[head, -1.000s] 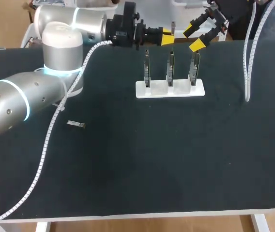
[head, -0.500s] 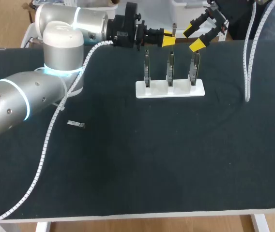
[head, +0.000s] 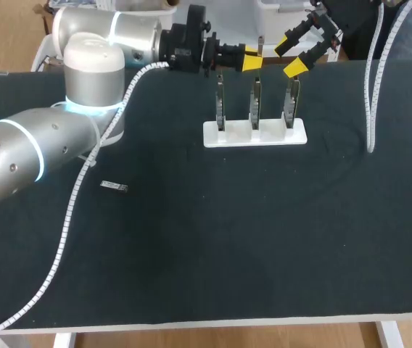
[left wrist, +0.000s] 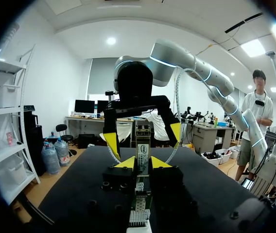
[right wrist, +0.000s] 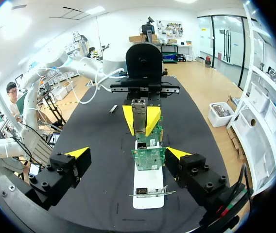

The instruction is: Pick up the optical module with the left hand, and insert it into the network port with the right hand.

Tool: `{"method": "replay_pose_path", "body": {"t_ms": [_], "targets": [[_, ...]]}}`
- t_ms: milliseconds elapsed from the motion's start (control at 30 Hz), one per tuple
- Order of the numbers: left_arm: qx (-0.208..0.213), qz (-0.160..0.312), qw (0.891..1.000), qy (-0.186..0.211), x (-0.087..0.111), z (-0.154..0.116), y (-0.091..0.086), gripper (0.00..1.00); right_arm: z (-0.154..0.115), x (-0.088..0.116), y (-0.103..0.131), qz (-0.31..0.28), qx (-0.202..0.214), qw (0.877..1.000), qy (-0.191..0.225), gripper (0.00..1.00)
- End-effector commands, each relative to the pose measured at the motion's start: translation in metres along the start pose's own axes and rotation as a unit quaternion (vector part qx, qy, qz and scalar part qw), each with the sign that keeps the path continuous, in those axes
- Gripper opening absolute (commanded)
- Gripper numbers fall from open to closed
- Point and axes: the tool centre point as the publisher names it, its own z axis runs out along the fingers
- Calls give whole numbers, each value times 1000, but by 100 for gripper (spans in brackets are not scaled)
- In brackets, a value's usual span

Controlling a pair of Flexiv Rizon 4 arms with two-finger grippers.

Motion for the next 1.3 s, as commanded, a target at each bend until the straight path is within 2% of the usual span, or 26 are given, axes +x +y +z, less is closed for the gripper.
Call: {"method": "replay_pose_path", "body": {"t_ms": [33, 1300], "targets": [[-5, -3, 1000, -4, 2, 0, -4, 0, -2, -2, -8, 1, -142, 990, 1, 100], [0, -15, 1000, -10, 5, 1, 6, 0, -2, -2, -8, 1, -142, 990, 1, 100]]}}
